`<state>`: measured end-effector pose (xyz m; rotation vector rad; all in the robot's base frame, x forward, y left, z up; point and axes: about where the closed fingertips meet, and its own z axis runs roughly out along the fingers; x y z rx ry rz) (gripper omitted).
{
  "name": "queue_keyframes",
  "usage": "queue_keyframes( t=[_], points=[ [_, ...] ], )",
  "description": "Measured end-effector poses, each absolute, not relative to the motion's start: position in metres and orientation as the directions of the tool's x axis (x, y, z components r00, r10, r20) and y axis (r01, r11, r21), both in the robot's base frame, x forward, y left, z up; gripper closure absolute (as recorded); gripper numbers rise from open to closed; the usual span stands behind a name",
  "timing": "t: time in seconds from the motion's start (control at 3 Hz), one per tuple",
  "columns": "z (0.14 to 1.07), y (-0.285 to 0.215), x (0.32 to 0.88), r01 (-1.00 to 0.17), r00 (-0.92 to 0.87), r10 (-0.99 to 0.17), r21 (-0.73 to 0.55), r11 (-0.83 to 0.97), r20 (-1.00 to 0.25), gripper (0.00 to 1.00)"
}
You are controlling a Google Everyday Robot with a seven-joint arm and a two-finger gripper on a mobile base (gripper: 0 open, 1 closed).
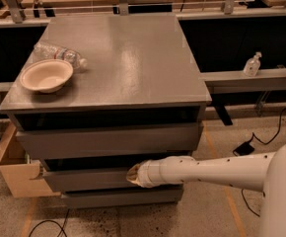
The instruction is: Close middle drawer
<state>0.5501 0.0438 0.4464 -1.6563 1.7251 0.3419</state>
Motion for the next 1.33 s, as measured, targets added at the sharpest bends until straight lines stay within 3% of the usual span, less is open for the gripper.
queue_keyframes(
  t=[0.67, 1.33],
  points=[
    [0.431, 0.036, 0.532, -0.958, 0.030, -0.761, -0.235, 0.162, -0.648, 1.00],
    [0.413, 0.044, 0.559, -0.961, 0.023, -0.762, -0.225, 0.163, -0.648, 1.00]
  ],
)
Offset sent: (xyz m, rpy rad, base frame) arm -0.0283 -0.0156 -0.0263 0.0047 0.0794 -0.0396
